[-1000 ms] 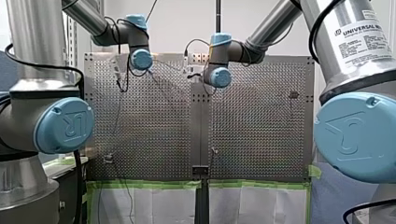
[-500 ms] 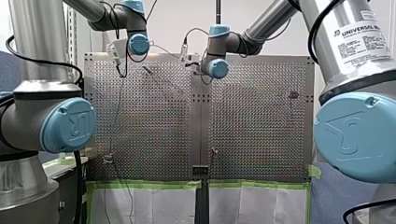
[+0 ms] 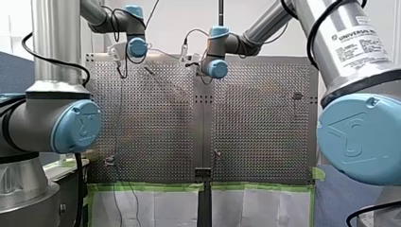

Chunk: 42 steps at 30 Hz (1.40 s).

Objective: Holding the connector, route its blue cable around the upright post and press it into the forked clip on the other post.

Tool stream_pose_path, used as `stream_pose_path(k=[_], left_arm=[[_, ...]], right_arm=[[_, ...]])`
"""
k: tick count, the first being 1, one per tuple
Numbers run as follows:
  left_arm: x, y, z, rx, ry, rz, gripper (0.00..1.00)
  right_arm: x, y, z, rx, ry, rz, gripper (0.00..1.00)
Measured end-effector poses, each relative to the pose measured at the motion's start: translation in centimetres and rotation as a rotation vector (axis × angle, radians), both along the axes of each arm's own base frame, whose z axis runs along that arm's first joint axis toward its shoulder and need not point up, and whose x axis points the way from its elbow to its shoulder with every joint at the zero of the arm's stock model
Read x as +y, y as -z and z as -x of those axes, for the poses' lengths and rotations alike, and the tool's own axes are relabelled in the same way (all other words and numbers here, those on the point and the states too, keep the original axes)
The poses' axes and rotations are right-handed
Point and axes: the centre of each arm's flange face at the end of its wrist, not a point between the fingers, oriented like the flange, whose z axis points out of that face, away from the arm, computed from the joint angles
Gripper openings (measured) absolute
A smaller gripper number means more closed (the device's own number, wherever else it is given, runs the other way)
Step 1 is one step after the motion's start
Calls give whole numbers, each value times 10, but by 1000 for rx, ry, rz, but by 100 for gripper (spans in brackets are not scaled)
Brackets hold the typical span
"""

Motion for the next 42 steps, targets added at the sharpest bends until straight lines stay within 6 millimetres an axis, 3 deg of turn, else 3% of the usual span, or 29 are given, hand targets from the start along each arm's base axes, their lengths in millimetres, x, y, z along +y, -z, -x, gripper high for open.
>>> stream_pose_path(k=[9, 17, 33, 42], left_arm=[[32, 26, -37, 35, 7, -3, 0], [46, 57, -70, 69, 28, -1, 0], [60, 68, -84, 73, 74, 3, 0], [58, 85, -98, 101, 110, 2, 0]], right_arm=[[-12, 8, -14, 11, -3, -11, 0], [-18, 19, -19, 17, -1, -18, 0], [-27, 30, -25, 25, 1, -24, 0], [-34, 32, -23, 22, 10, -23, 0]])
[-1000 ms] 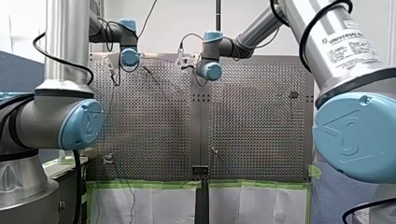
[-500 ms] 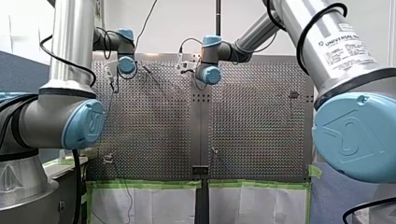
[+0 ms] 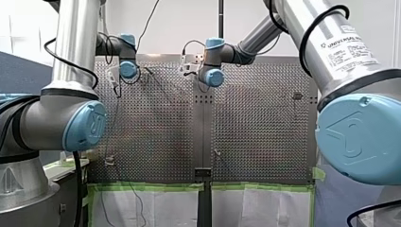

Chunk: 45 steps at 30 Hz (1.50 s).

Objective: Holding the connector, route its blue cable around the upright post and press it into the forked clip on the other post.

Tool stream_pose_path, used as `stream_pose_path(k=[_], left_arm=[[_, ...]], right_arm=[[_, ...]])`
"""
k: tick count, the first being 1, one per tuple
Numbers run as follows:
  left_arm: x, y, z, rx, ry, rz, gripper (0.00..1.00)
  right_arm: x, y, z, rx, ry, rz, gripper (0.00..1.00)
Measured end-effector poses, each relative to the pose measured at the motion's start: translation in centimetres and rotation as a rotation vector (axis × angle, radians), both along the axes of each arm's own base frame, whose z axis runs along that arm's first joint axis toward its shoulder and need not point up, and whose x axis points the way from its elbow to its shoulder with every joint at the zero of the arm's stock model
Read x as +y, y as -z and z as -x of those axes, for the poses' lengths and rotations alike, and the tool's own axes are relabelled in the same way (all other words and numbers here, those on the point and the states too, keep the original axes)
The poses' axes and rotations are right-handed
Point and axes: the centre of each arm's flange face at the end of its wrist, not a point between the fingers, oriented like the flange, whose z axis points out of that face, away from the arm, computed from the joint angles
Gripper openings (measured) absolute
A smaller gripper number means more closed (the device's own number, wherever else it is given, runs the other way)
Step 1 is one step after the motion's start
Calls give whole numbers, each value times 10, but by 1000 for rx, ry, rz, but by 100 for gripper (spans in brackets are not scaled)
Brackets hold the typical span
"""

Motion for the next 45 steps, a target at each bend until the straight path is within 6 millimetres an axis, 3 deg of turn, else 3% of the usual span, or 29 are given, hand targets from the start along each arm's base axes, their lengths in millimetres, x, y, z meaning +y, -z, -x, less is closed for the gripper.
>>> stream_pose_path(k=[8, 19, 26, 28, 30, 31, 33, 34, 36, 43, 45], left_arm=[[0, 12, -6, 21, 12, 12, 0], [-7, 30, -9, 66, 26, 13, 0], [-8, 42, -4, 91, 27, 15, 0], [-9, 45, -2, 98, 28, 16, 4], [-11, 48, -1, 104, 29, 17, 19], [-11, 49, 0, 106, 30, 17, 19], [-13, 51, 1, 110, 34, 18, 39], [-15, 51, 1, 111, 37, 18, 39], [-17, 52, 2, 116, 41, 17, 55], [-23, 56, 8, 156, 37, 12, 75], [-25, 57, 9, 163, 39, 10, 89]], right_arm=[[-9, 4, 4, -2, 15, 0, 0], [-23, 52, 1, 52, 37, -50, 0], [-22, 63, 0, 76, 37, -73, 0], [-22, 65, 0, 81, 36, -78, 0], [-20, 66, -1, 85, 34, -82, 0], [-20, 67, -1, 87, 33, -84, 0], [-19, 70, -2, 94, 31, -91, 0], [-18, 73, -2, 98, 31, -95, 0], [-18, 81, -3, 113, 30, -110, 0], [-15, 109, -6, 170, 28, -153, 0], [-14, 114, -6, 178, 28, -159, 0]])
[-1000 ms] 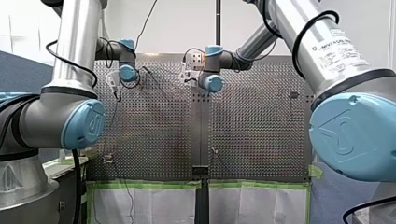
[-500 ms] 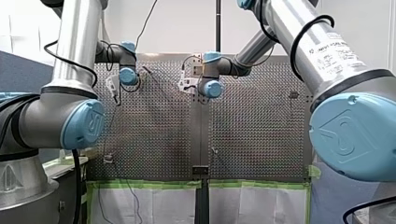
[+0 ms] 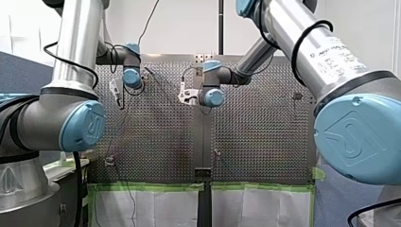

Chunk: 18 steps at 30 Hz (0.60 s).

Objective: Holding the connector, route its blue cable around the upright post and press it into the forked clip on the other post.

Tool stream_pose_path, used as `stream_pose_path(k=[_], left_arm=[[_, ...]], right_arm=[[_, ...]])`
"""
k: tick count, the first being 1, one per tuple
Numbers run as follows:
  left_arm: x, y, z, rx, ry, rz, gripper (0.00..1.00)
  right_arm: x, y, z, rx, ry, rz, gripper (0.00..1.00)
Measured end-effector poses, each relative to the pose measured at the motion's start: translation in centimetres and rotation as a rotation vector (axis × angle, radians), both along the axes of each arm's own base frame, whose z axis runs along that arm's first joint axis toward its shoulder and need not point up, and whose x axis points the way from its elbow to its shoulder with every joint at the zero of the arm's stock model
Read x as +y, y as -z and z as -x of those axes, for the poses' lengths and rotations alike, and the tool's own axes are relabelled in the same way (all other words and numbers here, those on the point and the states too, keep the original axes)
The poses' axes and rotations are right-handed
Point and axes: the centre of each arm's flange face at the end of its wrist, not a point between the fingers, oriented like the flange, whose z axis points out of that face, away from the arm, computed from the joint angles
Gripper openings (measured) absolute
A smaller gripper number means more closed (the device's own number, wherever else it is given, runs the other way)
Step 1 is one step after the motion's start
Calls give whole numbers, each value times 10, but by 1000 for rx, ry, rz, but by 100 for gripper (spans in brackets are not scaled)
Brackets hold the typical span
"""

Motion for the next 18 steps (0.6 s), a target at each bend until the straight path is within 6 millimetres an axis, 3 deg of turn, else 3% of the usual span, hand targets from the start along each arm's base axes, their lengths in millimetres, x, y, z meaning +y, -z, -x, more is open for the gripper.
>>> stream_pose_path(k=[1, 3, 9, 14, 18], left_arm=[[-1, 0, 0, 2, 1, -1, 89], [-2, 0, 1, 4, 2, -1, 100], [-6, 5, 0, 13, 10, -4, 100], [-12, 25, -6, 49, 31, -8, 100], [-14, 31, -8, 58, 30, -13, 100]], right_arm=[[0, 2, 0, 2, 0, -1, 0], [1, 6, 0, 7, 0, -5, 0], [2, 21, 0, 24, -1, -20, 0], [3, 30, -1, 36, 1, -26, 0], [3, 53, -3, 65, 14, -42, 0]])
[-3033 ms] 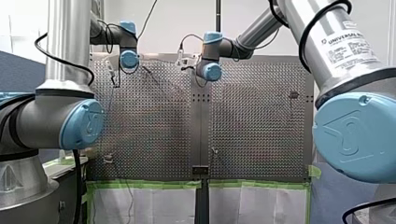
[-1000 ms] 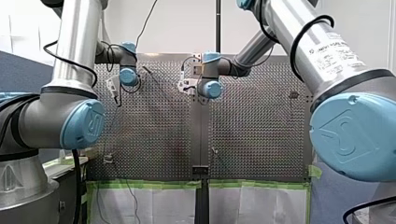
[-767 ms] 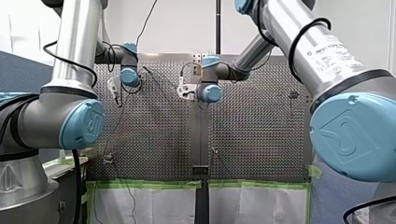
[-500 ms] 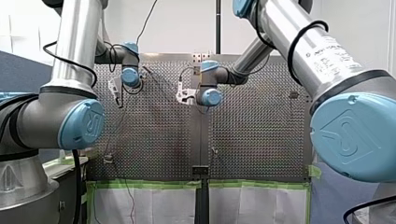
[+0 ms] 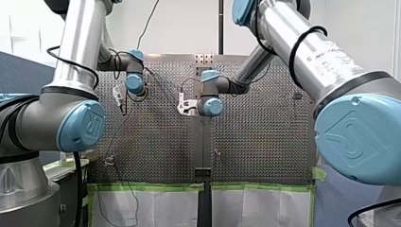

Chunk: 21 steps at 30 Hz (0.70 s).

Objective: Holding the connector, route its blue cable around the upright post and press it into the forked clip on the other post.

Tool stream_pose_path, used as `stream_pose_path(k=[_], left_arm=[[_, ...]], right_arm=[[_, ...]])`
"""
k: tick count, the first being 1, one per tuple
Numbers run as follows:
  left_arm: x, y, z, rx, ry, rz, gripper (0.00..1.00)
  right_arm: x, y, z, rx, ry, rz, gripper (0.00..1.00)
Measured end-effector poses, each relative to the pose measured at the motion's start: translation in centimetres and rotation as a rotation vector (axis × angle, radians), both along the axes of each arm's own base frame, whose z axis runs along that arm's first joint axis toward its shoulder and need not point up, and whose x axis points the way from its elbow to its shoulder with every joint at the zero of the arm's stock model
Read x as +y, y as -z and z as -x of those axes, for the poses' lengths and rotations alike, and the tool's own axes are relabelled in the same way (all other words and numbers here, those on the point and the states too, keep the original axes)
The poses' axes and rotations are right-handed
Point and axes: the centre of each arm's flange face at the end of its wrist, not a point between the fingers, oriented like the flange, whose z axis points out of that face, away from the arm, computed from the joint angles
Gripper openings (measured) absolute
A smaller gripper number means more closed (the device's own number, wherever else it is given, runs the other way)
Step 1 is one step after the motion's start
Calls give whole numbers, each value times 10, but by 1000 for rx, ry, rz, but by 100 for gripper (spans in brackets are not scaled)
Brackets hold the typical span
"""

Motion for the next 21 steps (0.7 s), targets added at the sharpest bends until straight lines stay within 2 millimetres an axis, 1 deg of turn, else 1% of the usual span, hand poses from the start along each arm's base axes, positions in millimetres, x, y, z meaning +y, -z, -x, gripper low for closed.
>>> stream_pose_path(k=[8, 18, 21], left_arm=[[-1, 0, -1, -1, -1, -2, 100], [-1, 0, -1, -7, -2, -1, 100], [-1, 0, -1, -7, -2, -1, 100]], right_arm=[[0, 60, -2, 62, 25, -45, 0], [10, 142, -2, 150, 48, -98, 0], [12, 159, -1, 164, 50, -109, 0]])
